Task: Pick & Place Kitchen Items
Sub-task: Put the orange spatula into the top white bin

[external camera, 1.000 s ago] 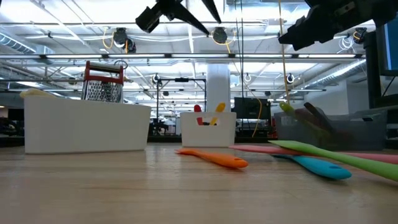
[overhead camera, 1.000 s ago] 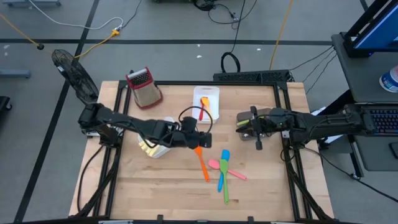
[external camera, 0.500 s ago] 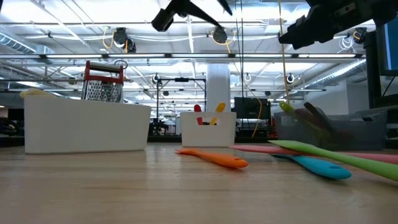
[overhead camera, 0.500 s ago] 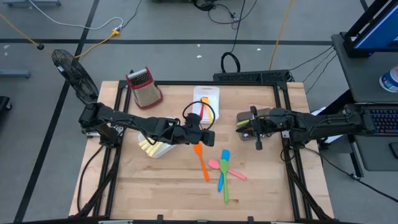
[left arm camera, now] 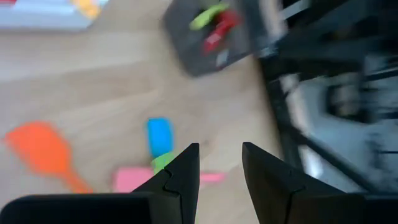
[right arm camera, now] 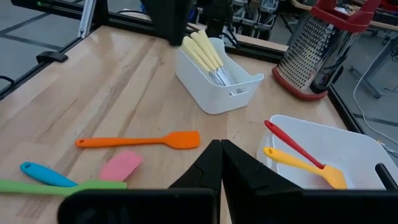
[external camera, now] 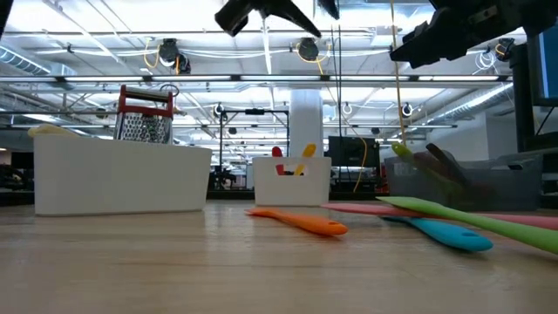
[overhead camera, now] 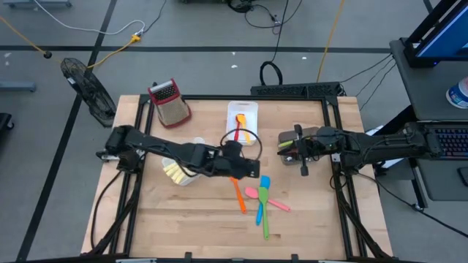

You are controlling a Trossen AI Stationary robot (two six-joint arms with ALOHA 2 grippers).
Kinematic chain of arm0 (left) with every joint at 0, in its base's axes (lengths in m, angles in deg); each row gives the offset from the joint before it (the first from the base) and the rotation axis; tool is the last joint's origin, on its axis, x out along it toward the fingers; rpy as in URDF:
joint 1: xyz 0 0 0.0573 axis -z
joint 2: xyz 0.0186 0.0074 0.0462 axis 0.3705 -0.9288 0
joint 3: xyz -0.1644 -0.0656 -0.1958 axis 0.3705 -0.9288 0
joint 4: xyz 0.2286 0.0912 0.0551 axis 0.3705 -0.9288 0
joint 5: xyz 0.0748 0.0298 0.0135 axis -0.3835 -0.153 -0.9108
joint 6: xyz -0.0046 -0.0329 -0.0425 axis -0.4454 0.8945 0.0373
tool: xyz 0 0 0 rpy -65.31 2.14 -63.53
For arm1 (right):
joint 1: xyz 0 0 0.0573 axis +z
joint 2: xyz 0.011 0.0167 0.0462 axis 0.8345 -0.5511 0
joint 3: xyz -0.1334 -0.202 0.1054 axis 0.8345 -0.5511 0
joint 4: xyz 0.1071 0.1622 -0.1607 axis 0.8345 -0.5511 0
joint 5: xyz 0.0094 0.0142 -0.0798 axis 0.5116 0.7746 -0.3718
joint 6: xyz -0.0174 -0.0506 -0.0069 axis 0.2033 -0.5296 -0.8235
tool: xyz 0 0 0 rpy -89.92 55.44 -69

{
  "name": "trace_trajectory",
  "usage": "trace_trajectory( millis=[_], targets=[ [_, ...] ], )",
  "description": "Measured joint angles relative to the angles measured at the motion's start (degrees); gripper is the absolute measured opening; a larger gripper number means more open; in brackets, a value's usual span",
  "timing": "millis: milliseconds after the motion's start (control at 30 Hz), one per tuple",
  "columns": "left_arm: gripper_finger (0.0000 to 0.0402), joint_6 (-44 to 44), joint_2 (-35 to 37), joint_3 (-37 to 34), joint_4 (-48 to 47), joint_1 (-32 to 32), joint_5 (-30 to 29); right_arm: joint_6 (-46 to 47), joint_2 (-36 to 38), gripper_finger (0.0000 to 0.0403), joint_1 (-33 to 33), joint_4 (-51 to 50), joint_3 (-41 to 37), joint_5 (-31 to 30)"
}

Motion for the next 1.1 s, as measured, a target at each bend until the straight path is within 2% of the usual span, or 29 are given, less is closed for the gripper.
trace_trajectory(
  millis=[167,367,467,667,967,1100],
  targets=[
    [0.0122,7.6,-7.2,8.4,-13.3,-0.8,3.4,0.0,-0.1,0.0,0.0,0.2,0.0,0.0],
    [0.0122,16.4,-12.0,9.8,-19.4,-1.7,8.9,0.0,-0.1,0.0,0.0,0.2,0.0,0.0],
    [0.0122,18.5,-14.5,9.8,-19.6,-1.8,12.1,0.0,-0.1,0.0,0.0,0.2,0.0,0.0],
    [0.0122,21.9,-16.7,9.7,-19.2,-1.7,14.2,-0.2,-0.1,0.0,0.0,0.2,0.0,0.0],
    [0.0123,22.1,-16.9,9.6,-20.3,-1.7,13.9,-0.4,-0.1,0.0,0.0,0.2,0.0,0.0],
    [0.0136,21.6,-16.9,8.2,-20.4,-1.7,13.7,-1.2,-0.1,0.0,0.0,0.2,0.0,0.0]
  ],
)
